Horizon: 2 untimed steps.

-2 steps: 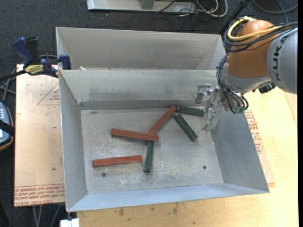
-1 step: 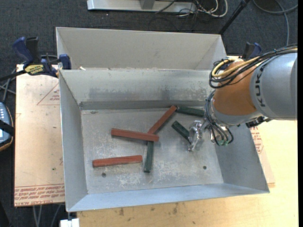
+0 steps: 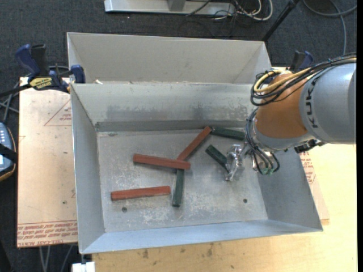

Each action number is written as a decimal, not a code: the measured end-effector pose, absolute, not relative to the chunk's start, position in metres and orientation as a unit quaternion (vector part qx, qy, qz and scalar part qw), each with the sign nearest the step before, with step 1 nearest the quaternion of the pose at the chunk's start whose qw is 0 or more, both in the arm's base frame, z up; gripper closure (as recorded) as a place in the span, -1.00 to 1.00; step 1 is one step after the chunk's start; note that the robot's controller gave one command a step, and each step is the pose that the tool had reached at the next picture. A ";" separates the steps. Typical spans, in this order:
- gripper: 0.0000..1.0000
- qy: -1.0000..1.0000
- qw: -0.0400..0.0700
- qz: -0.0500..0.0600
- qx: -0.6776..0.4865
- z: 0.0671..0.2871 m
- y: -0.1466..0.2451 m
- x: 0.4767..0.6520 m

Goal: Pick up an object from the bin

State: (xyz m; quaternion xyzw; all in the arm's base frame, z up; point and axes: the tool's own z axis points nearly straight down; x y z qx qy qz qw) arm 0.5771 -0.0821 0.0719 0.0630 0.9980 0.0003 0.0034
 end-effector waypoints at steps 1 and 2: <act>-1.00 0.999 0.000 0.000 0.047 0.167 -0.093 0.605; -1.00 0.999 0.001 0.000 0.035 0.236 -0.101 0.626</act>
Offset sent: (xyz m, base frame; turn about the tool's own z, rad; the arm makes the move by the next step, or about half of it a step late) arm 0.0000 0.0000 0.0000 0.0000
